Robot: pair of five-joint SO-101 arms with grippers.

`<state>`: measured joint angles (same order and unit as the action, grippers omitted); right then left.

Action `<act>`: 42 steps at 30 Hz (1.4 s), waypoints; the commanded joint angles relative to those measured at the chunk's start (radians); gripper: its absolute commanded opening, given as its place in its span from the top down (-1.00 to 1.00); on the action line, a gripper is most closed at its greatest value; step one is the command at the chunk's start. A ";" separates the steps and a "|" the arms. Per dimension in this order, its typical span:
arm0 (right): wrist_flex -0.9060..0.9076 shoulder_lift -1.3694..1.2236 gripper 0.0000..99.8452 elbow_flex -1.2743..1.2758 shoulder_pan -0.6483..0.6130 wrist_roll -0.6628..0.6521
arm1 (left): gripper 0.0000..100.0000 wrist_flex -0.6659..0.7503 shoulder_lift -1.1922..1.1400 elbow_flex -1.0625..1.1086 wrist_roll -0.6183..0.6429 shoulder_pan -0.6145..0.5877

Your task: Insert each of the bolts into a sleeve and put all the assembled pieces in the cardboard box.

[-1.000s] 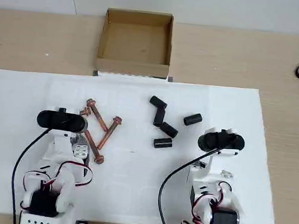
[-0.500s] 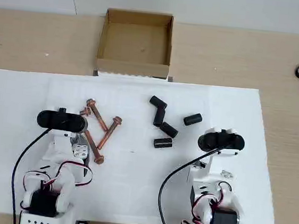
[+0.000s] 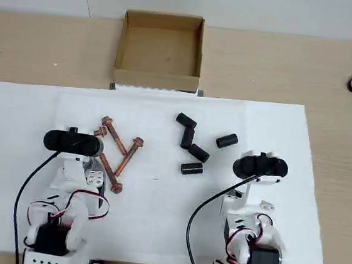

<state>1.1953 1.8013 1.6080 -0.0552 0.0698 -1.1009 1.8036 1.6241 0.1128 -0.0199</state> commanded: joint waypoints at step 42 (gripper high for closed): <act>-0.044 0.010 0.99 -0.002 -0.008 0.002 | 0.99 0.057 0.008 0.007 0.005 0.121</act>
<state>1.1738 1.8013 1.6111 -0.0552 0.0698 -1.0687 1.8036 1.6364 0.1174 0.0951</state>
